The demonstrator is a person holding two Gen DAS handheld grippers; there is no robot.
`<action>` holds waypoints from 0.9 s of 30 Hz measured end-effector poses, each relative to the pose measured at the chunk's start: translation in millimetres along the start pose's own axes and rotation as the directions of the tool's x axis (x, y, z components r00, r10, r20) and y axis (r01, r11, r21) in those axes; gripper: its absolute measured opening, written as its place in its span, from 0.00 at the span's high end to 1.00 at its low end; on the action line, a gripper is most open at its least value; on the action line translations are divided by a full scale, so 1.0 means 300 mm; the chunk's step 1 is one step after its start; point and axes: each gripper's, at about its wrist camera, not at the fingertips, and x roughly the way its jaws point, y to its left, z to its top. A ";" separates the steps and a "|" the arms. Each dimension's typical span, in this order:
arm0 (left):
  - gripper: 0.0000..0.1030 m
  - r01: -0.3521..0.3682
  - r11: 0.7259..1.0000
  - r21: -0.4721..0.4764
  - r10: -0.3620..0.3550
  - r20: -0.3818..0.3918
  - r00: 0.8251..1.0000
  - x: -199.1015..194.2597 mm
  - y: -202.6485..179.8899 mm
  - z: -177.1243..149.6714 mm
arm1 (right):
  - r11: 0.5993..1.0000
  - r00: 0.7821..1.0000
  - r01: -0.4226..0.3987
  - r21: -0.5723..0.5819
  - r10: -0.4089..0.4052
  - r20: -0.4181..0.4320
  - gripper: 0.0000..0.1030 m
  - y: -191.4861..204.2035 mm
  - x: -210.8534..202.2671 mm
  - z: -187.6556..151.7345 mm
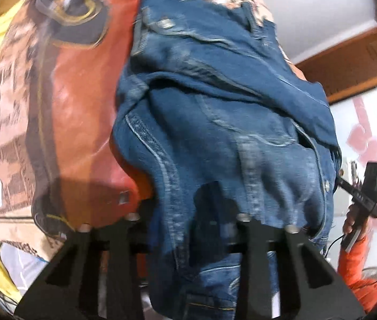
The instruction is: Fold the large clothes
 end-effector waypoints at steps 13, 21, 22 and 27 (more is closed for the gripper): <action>0.93 0.052 0.995 0.090 -0.073 0.253 0.965 -0.261 -0.163 0.207 | 0.987 0.976 0.026 -0.156 0.009 0.220 0.91 0.140 -0.167 0.186; 0.93 -0.125 0.992 0.016 0.113 0.330 0.937 -0.190 -0.057 0.296 | 0.990 0.968 0.118 -0.081 -0.097 0.230 0.91 0.038 -0.040 0.276; 0.93 -0.148 0.989 0.002 0.140 0.313 0.939 -0.158 -0.026 0.293 | 0.990 0.971 0.121 -0.074 -0.103 0.214 0.91 0.024 -0.015 0.277; 0.93 -0.233 0.972 0.000 0.229 0.196 0.954 0.008 0.031 0.290 | 0.994 0.970 0.099 -0.040 -0.088 0.225 0.91 -0.015 0.007 0.267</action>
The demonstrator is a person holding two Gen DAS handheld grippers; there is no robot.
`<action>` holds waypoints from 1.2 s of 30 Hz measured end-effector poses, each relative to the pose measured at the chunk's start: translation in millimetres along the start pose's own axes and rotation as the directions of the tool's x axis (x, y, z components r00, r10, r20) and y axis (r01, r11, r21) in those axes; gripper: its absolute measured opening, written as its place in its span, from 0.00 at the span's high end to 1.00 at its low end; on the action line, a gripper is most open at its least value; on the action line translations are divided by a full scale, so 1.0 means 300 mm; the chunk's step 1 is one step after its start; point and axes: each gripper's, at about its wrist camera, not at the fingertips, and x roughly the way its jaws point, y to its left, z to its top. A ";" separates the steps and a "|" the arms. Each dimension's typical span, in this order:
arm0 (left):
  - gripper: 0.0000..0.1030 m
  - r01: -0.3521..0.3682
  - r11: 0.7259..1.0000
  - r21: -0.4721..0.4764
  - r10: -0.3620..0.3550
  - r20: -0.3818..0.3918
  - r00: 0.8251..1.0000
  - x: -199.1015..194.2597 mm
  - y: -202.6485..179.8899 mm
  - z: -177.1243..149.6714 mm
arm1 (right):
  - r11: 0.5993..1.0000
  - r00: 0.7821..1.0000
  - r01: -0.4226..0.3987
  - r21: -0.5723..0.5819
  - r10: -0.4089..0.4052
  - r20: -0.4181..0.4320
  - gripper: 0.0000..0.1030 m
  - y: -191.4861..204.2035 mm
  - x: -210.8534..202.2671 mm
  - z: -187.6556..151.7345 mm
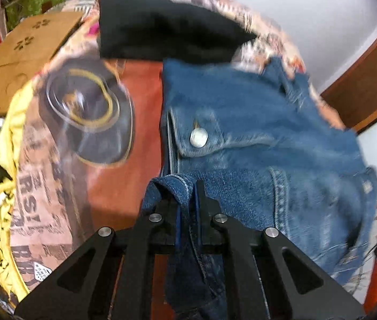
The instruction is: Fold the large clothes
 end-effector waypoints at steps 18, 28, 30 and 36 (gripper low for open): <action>0.48 0.007 0.997 0.075 -0.007 0.000 1.000 -0.147 -0.040 -0.097 | 0.995 0.996 0.014 -0.100 -0.023 -0.087 0.46 0.063 -0.133 -0.117; 0.45 0.178 0.974 -0.137 -0.197 -0.140 0.970 -0.040 0.058 -0.244 | 0.999 0.982 -0.033 0.027 0.037 -0.187 0.46 0.032 -0.049 -0.248; 0.43 0.202 0.963 -0.176 -0.228 -0.142 0.963 -0.029 0.071 -0.260 | 0.998 0.982 -0.049 0.040 0.055 -0.179 0.43 0.039 -0.054 -0.254; 0.46 0.235 0.961 -0.147 -0.258 -0.158 0.953 -0.049 0.046 -0.263 | 0.993 0.978 -0.115 0.014 0.116 -0.171 0.54 0.099 -0.063 -0.267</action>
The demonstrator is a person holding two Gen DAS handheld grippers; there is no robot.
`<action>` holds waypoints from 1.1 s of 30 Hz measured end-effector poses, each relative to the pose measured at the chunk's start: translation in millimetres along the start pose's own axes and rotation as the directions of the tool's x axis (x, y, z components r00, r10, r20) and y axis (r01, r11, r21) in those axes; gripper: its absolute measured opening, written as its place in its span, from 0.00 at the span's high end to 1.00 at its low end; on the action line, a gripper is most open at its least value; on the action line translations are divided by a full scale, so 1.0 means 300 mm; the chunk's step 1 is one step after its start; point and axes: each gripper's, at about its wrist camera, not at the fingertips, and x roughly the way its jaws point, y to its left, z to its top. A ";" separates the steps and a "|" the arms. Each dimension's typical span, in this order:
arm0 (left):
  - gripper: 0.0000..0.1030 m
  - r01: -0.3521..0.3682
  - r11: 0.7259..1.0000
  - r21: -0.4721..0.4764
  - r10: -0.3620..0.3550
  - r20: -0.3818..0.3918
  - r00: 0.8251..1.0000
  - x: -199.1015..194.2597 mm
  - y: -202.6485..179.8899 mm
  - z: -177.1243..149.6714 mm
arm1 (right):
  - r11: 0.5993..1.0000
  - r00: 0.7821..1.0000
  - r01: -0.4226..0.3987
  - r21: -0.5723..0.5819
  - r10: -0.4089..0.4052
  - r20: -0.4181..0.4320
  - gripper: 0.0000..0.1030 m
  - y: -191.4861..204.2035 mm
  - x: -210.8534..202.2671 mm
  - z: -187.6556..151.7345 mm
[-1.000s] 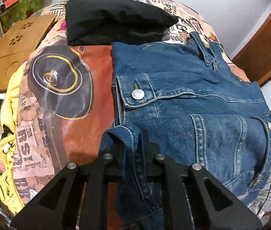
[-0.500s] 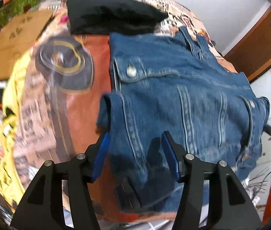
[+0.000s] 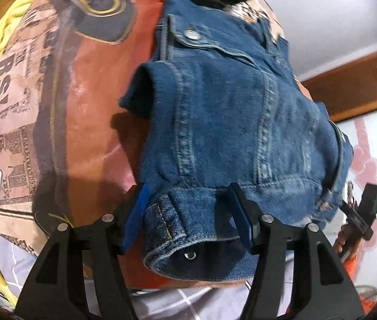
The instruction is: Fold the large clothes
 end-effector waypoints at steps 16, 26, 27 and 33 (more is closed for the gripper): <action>0.86 0.056 0.952 0.302 -0.160 0.333 0.929 -0.380 -0.397 0.182 | 0.992 0.964 -0.013 -0.125 0.045 0.261 0.91 0.120 -0.222 0.240; 0.86 -0.027 0.993 0.112 -0.024 0.426 0.904 -0.284 -0.284 0.544 | 0.997 0.939 0.077 -0.019 -0.066 0.337 0.91 0.006 -0.157 0.537; 0.86 -0.048 0.995 0.090 0.006 0.414 0.910 -0.235 -0.251 0.573 | 0.996 0.946 0.086 -0.004 -0.081 0.313 0.91 -0.017 -0.115 0.551; 0.83 -0.158 0.986 0.045 0.141 0.271 0.952 0.032 -0.125 0.623 | 0.992 0.980 0.101 0.079 -0.112 0.162 0.90 -0.144 0.136 0.579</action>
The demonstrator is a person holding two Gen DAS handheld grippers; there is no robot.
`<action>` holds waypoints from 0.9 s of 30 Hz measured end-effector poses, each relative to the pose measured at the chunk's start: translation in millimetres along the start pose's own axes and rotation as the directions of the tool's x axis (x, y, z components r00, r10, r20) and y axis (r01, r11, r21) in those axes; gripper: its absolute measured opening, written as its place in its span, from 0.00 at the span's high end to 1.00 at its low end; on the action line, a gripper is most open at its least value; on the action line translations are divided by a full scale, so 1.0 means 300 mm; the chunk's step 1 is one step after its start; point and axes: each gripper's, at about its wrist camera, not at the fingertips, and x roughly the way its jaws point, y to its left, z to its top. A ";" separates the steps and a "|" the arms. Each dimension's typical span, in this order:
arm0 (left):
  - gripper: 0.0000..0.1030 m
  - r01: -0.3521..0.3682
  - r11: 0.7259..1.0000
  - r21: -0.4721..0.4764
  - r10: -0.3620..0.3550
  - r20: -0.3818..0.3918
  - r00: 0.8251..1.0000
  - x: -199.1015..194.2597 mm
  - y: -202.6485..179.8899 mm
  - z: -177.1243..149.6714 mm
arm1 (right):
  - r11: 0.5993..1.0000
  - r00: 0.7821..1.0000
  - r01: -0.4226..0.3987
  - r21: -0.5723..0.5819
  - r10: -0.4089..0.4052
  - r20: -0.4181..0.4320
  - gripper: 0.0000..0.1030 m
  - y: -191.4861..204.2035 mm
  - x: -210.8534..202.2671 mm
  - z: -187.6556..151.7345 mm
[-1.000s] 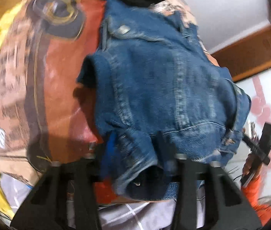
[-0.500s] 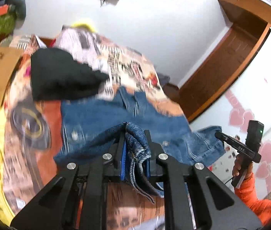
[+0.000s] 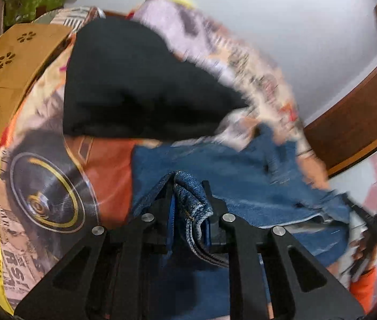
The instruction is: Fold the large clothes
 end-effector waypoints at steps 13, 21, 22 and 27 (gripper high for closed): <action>0.58 -0.161 0.968 0.191 0.146 0.090 0.985 -0.094 -0.085 -0.046 | 0.984 0.994 0.109 -0.139 -0.105 0.036 0.74 0.043 -0.117 -0.017; 0.45 -0.089 0.950 0.299 0.052 0.129 0.990 -0.239 -0.216 -0.118 | 0.973 0.999 -0.007 -0.230 0.017 0.041 0.57 0.184 -0.237 -0.097; 0.45 -0.067 0.947 0.314 0.036 0.106 0.994 -0.231 -0.230 -0.138 | 0.970 0.999 -0.030 -0.243 0.037 0.027 0.57 0.202 -0.234 -0.112; 0.45 -0.031 0.926 0.376 0.033 -0.001 0.999 -0.132 -0.296 -0.228 | 0.944 0.993 -0.100 -0.313 0.075 -0.090 0.57 0.292 -0.158 -0.210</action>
